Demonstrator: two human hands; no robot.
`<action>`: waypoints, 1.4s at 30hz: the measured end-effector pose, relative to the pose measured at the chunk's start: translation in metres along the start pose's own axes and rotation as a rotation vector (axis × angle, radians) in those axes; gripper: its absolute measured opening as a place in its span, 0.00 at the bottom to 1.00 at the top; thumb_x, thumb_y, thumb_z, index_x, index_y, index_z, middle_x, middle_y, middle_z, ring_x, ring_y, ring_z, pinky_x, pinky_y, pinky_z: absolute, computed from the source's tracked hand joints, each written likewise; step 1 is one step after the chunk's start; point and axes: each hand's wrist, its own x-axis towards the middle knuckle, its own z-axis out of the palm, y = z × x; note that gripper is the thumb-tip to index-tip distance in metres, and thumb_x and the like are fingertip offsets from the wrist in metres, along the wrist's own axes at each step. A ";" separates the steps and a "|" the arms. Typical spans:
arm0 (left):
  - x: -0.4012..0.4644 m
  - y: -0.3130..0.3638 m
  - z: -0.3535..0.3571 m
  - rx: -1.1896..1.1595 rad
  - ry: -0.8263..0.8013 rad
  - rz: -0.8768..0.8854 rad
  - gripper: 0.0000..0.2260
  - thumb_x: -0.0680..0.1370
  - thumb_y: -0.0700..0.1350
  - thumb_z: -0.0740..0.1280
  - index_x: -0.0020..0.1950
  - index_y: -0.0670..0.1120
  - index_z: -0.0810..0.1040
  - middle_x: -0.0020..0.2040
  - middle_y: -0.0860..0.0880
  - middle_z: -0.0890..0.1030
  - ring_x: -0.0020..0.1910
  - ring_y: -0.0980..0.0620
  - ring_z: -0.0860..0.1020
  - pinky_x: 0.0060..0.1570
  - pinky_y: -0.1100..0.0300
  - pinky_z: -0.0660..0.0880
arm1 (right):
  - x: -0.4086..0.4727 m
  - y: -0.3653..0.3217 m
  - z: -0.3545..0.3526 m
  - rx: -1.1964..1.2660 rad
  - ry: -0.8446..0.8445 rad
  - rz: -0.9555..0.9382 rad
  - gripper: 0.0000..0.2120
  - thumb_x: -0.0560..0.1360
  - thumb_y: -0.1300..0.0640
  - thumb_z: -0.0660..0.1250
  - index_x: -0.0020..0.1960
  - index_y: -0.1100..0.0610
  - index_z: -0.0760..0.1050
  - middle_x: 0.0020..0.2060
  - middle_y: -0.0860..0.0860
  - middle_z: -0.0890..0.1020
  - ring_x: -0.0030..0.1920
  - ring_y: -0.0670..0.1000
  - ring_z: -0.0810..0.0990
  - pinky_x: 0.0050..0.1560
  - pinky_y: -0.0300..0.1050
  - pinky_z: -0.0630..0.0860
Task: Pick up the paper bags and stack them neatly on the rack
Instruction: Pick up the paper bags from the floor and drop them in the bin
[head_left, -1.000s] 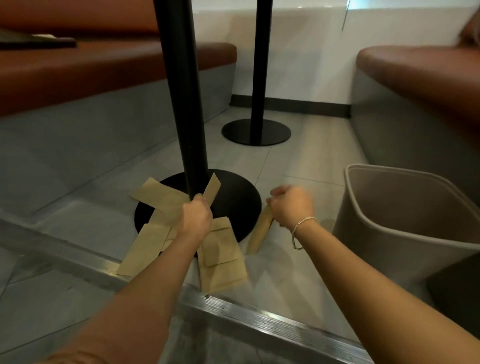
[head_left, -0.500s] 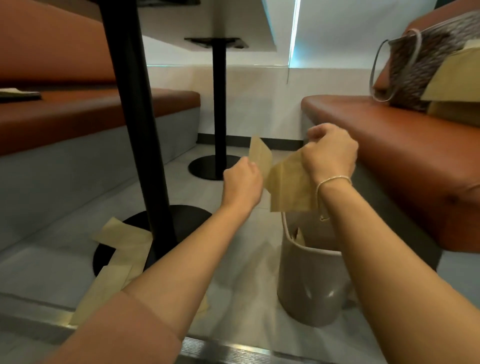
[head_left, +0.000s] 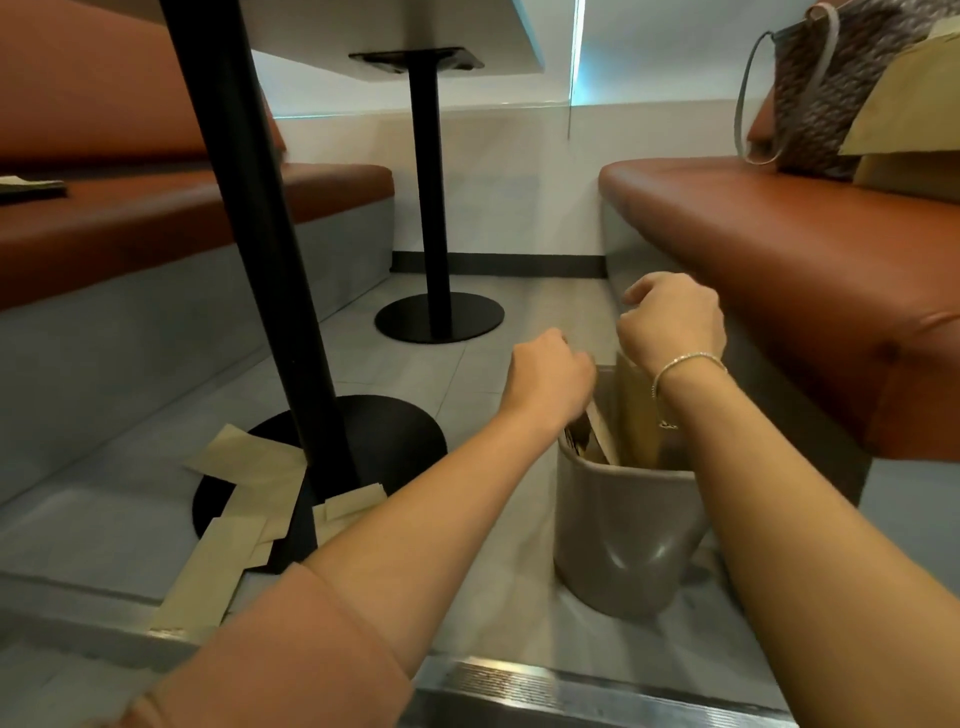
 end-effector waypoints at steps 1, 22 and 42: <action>0.002 -0.007 0.000 0.000 0.007 -0.016 0.14 0.79 0.44 0.59 0.64 0.42 0.71 0.53 0.44 0.78 0.47 0.43 0.81 0.49 0.50 0.80 | -0.003 0.000 0.009 0.014 -0.027 -0.012 0.11 0.76 0.61 0.64 0.57 0.55 0.79 0.55 0.55 0.80 0.56 0.56 0.78 0.55 0.47 0.74; -0.006 -0.296 -0.064 0.531 -0.284 -0.535 0.18 0.79 0.47 0.62 0.67 0.41 0.71 0.64 0.41 0.73 0.61 0.42 0.73 0.58 0.53 0.71 | -0.109 0.007 0.250 -0.168 -0.836 -0.105 0.12 0.77 0.58 0.59 0.57 0.58 0.77 0.56 0.56 0.79 0.56 0.56 0.78 0.47 0.40 0.70; 0.004 -0.366 -0.016 0.803 -0.280 -0.331 0.25 0.77 0.55 0.61 0.68 0.42 0.64 0.64 0.40 0.67 0.63 0.42 0.66 0.60 0.52 0.68 | -0.167 0.036 0.349 -0.042 -0.839 0.285 0.16 0.73 0.55 0.67 0.58 0.61 0.73 0.55 0.59 0.79 0.55 0.58 0.78 0.55 0.48 0.76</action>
